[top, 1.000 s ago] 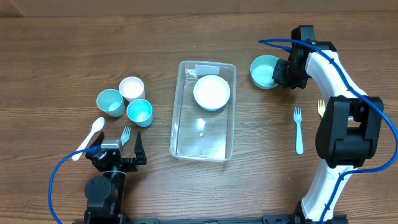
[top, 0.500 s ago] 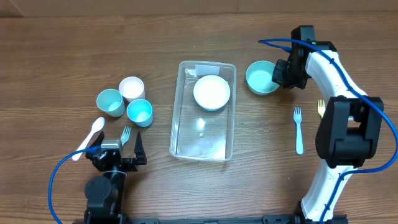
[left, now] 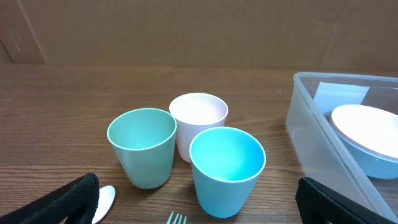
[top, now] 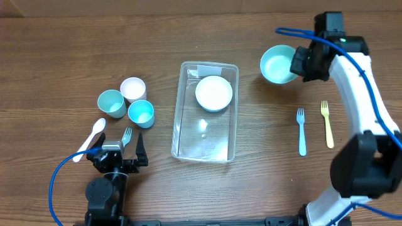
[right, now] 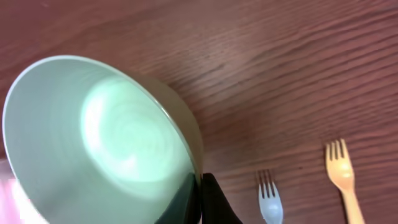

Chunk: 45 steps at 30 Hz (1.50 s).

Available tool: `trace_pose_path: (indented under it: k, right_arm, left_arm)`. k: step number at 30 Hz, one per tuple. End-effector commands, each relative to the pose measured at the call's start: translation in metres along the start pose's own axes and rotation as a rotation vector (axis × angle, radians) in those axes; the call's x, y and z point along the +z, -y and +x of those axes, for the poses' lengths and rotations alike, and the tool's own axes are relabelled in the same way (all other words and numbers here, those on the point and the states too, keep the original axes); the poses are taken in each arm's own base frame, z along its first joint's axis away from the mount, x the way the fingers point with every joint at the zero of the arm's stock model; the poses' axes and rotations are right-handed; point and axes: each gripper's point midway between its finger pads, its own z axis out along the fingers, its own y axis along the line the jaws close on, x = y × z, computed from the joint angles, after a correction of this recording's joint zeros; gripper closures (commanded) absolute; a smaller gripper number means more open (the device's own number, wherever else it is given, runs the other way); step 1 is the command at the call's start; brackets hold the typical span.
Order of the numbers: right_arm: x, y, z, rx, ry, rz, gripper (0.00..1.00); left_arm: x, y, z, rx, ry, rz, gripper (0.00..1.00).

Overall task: Pack container
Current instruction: 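Grasp the far teal bowl and stack it onto the pink bowl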

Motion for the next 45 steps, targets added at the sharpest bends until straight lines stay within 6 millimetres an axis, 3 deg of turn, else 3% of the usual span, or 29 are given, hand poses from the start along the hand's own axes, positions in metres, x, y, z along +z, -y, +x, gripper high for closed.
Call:
trace_pose_path:
  k: [1, 7, 11, 16, 20, 31, 45]
  right_arm:
    - [-0.050, -0.009, -0.008, -0.053, 0.095, -0.019, 0.96]
    - [-0.087, -0.035, 0.015, -0.127, 0.109, -0.058, 0.96]
    - [-0.108, -0.070, 0.037, -0.221, 0.118, -0.109, 0.96]
    - [-0.112, -0.124, 0.074, -0.370, 0.088, -0.174, 0.96]
    - [-0.100, -0.151, 0.090, -0.432, 0.064, -0.197, 0.96]
    - [-0.022, -0.177, 0.102, -0.462, -0.028, -0.168, 0.96]
    - [-0.004, -0.183, 0.103, -0.463, -0.033, -0.179, 0.96]
  left_arm:
    - [0.000, 0.000, 0.002, 0.021, -0.002, 0.001, 0.00]
    - [0.000, 0.000, 0.002, 0.021, -0.002, 0.001, 0.00]
    - [0.000, 0.000, 0.002, 0.021, -0.002, 0.001, 0.00]
    - [0.000, 0.000, 0.002, 0.021, -0.002, 0.001, 0.00]
    - [0.000, 0.000, 0.002, 0.021, -0.002, 0.001, 0.00]
    - [0.000, 0.000, 0.002, 0.021, -0.002, 0.001, 0.00]
    - [0.000, 0.000, 0.002, 0.021, -0.002, 0.001, 0.00]
